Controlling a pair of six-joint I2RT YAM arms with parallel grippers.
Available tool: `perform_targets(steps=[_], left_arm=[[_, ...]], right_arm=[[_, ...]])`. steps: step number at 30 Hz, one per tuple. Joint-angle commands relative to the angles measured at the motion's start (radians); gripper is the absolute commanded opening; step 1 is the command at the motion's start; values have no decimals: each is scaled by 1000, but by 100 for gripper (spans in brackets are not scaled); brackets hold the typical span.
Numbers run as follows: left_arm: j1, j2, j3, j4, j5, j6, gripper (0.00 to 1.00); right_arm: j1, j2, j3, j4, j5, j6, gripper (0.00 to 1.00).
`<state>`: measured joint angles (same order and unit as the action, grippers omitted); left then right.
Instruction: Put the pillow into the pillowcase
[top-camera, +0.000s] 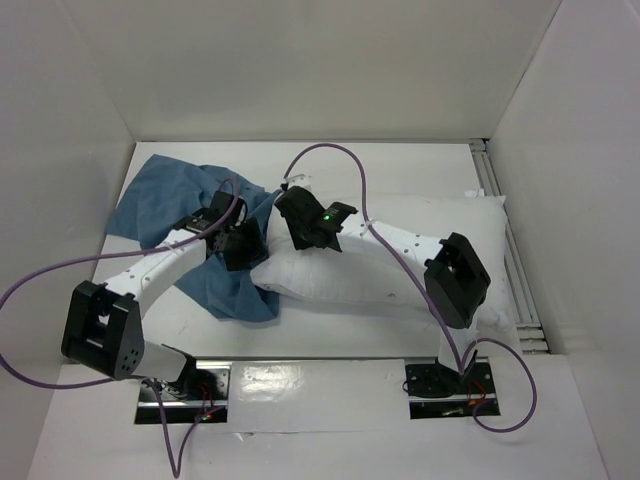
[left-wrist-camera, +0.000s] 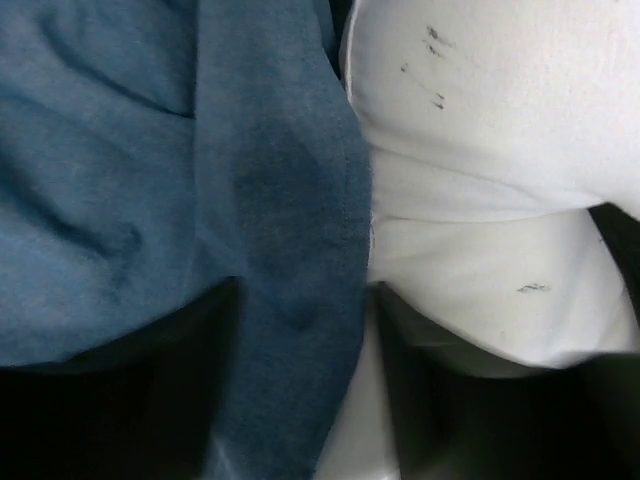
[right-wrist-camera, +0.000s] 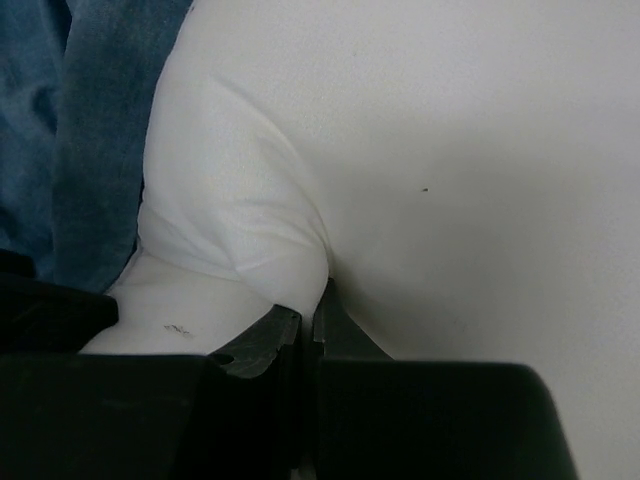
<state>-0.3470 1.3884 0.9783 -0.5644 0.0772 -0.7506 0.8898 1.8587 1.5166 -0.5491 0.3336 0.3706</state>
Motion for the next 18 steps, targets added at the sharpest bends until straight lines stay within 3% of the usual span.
perform_targets(steps=[1,3,4,5,6,11,18], left_arm=[[8,15,26,21,84,40,61],[17,15,36,6,84,51,42],[17,15,52,-5,84,51,29],[26,15,63,-17,63,51,10],[26,15,86,-29,49,60,2],[63,-60,161,-84,10,71,0],[85,-109,244,-106,76,71,0]], right_arm=[[5,36,-45,-83,-8,21,0],[5,36,-36,-92,-8,21,0],[5,36,-36,-92,-8,21,0],[5,36,-36,-92,-8,21,0],[5,36,-36,-92,-8,21,0],[5,36,-36,-92,11,21,0],[5,27,-16,-92,12,21,0]])
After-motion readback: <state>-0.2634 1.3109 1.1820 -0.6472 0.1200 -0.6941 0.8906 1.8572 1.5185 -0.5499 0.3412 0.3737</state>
